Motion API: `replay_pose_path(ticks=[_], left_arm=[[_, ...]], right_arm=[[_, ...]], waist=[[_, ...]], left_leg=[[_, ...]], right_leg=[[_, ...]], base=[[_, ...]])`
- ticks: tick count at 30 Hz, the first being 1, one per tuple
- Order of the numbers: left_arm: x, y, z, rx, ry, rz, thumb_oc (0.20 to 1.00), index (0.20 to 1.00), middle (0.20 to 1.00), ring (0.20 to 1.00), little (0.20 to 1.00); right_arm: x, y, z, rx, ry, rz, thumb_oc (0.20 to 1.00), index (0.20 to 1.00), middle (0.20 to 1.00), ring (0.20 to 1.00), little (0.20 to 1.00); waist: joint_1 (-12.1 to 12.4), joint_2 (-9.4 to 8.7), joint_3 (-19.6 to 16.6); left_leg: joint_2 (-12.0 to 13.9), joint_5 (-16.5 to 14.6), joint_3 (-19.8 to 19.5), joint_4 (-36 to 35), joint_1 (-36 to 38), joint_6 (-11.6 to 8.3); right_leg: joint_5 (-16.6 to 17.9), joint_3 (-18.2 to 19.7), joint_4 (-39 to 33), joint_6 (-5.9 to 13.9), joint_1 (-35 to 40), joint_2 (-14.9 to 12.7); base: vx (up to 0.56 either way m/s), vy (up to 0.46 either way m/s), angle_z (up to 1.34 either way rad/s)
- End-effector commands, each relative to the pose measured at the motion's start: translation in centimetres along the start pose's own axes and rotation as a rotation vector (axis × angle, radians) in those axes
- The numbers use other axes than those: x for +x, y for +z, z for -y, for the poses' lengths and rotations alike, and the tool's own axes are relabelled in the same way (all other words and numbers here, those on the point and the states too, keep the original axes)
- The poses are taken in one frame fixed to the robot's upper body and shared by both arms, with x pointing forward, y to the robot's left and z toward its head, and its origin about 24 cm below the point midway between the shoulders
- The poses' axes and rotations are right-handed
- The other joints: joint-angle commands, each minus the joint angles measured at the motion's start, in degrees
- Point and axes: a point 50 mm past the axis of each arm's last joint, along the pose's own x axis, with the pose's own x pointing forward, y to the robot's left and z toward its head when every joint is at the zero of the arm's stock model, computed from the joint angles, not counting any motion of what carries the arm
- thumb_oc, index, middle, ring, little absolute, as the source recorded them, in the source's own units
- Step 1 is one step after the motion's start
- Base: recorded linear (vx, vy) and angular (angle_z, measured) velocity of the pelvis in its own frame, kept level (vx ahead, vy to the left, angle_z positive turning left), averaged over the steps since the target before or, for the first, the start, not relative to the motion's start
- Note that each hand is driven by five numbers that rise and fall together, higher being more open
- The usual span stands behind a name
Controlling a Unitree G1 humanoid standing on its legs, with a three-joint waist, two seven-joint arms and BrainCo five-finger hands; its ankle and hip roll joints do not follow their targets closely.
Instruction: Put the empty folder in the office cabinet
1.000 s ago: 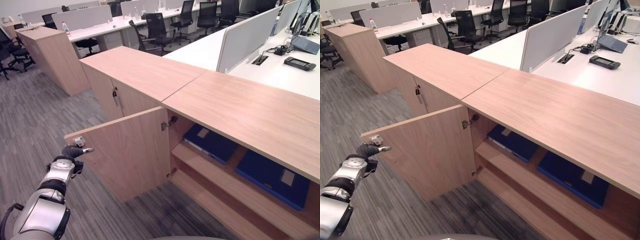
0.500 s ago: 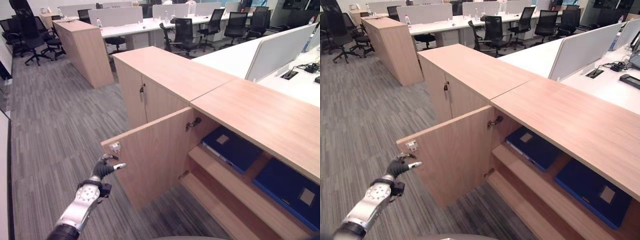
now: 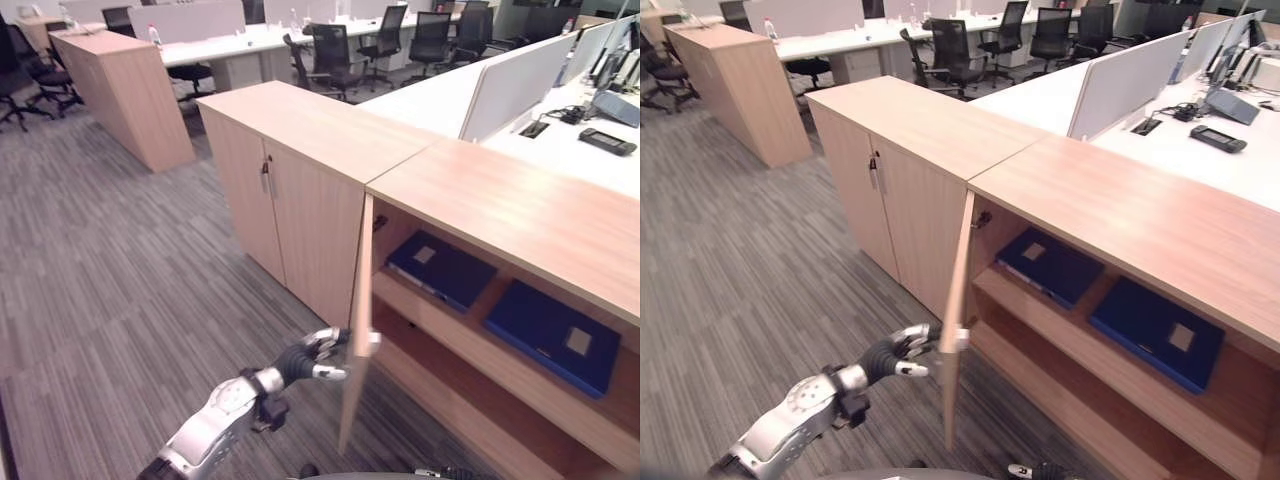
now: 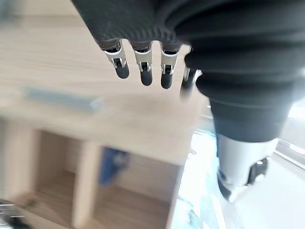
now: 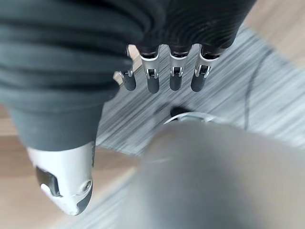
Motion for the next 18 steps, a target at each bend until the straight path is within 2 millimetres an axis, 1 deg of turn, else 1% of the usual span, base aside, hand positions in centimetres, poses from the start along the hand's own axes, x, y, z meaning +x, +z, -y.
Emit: replay_pose_path(ticks=[1, 7, 13, 18], left_arm=[[1.4, 4.7, 0.0, 0.073, -0.058, 0.207, 1.0, 1.0, 1.0, 1.0, 1.0], [1.1, 4.6, 0.1, 0.078, -0.061, 0.201, 1.0, 1.0, 1.0, 1.0, 1.0], [1.1, 4.5, 0.1, 0.081, -0.057, 0.195, 1.0, 1.0, 1.0, 1.0, 1.0], [1.0, 4.3, 0.1, 0.08, -0.056, 0.189, 1.0, 1.0, 1.0, 1.0, 1.0]], right_arm=[[0.1, 0.3, -0.8, -0.053, 0.03, -0.008, 1.0, 1.0, 1.0, 1.0, 1.0], [0.1, 0.0, -1.3, -0.076, 0.043, -0.015, 1.0, 1.0, 1.0, 1.0, 1.0], [0.1, -0.4, -1.3, -0.085, 0.043, -0.033, 1.0, 1.0, 1.0, 1.0, 1.0], [0.0, -1.3, -0.9, -0.09, 0.029, -0.069, 1.0, 1.0, 1.0, 1.0, 1.0]], waist=[[-1.96, 2.29, 0.26], [-2.17, 2.37, 0.22], [-2.34, 2.39, 0.19], [-2.54, 2.34, 0.17]], left_leg=[[3.65, 0.66, -4.37, -1.51, 7.51, 3.34], [3.5, 0.51, -4.21, -1.51, 7.7, 3.44], [3.5, 0.42, -4.07, -1.51, 7.74, 3.5], [3.52, 0.39, -3.93, -1.51, 7.82, 3.5]], right_leg=[[0.72, -0.99, -9.11, 1.78, 6.54, 1.17], [0.81, -0.76, -9.15, 1.74, 6.64, 1.22], [0.81, -0.68, -9.25, 1.72, 6.74, 1.23], [0.8, -0.45, -9.29, 1.66, 6.77, 1.37]], base=[[0.01, 0.01, -0.09], [0.0, 0.005, -0.09], [0.0, 0.0, 0.0], [0.0, 0.0, 0.0]])
